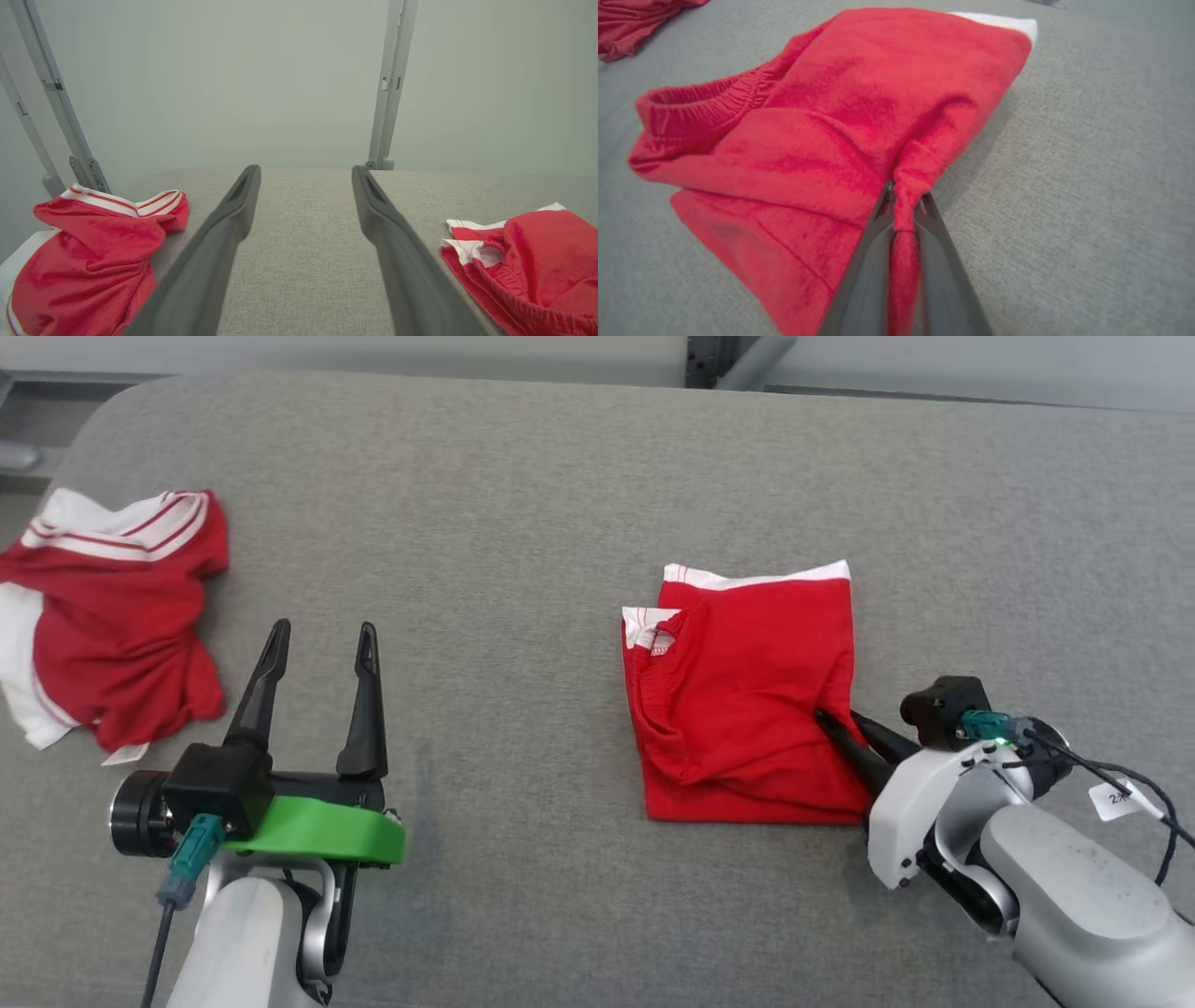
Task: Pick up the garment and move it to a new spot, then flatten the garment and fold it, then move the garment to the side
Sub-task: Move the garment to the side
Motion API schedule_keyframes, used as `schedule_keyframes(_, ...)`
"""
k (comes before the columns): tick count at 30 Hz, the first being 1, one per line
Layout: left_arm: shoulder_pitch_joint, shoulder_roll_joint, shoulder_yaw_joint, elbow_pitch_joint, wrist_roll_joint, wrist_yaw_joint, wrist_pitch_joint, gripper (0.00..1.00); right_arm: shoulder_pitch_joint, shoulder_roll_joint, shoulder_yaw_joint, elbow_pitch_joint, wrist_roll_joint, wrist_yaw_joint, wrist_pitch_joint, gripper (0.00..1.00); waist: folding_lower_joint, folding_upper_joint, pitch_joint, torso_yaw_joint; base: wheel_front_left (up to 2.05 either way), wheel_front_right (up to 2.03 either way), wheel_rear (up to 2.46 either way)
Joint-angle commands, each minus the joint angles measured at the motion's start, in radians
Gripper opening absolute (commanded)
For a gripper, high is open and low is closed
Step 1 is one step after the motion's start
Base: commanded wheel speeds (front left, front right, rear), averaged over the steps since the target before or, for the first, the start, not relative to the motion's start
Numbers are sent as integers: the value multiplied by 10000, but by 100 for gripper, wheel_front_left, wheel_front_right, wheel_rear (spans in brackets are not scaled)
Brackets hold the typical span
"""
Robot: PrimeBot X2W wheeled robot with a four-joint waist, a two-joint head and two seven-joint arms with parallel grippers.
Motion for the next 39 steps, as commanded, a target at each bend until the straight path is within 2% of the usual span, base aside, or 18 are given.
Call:
schedule_keyframes(1, -189, 83, 12, -61, 34, 19, -44, 100, -133, -164, 85, -87, -149, -6, -33, 0, 0, 0, 401, -873, 0, 0, 0)
schedule_keyframes(8, -497, 455, 20, -631, 187, 2, 193, 100, -710, -971, 1002, -886, -507, -10, 102, 0, 0, 0, 1153, -2743, 0, 0, 0)
schedule_keyframes(9, -602, 605, 44, -823, 253, -7, 288, 100, -956, -1147, 1358, -1043, -591, -10, 86, 0, 0, 0, 1365, -3275, 0, 0, 0)
schedule_keyframes(11, -663, 736, 55, -1009, 295, -1, 411, 100, -1205, -1308, 1745, -1109, -569, -10, 82, 0, 0, 0, 1509, -3777, 0, 0, 0)
schedule_keyframes(18, -1151, 1060, -86, -1694, 456, -96, 913, 100, -2458, -1958, 2466, -744, -509, -13, -564, 0, 0, 0, 2229, -4869, 0, 0, 0)
schedule_keyframes(23, -1497, 1294, -248, -2268, 632, -181, 1350, 100, -3569, -2554, 2816, 50, -648, -11, -1181, 0, 0, 0, 2921, -5211, 0, 0, 0)
schedule_keyframes(24, -1497, 1294, -248, -2268, 632, -181, 1350, 100, -3569, -2554, 2816, 50, -648, -11, -1181, 0, 0, 0, 2921, -5211, 0, 0, 0)
schedule_keyframes(31, -1935, 1596, -409, -2964, 871, -295, 1828, 100, -4858, -3621, 3170, 1362, -556, -11, -1662, 0, 0, 0, 3810, -5227, 0, 0, 0)
schedule_keyframes(34, -2052, 1694, -433, -3173, 905, -347, 1943, 100, -5255, -3737, 2922, 1974, -380, -13, -1790, 0, 0, 0, 4082, -5207, 0, 0, 0)
schedule_keyframes(38, -2140, 1787, -477, -3334, 944, -349, 2058, 100, -5515, -3277, 2466, 2764, -165, -11, -1882, 0, 0, 0, 4282, -5182, 0, 0, 0)
schedule_keyframes(39, -2157, 1802, -487, -3361, 955, -343, 2095, 100, -5559, -3162, 2326, 2937, -130, -11, -1905, 7, 0, 0, 4311, -5175, 0, 0, 0)
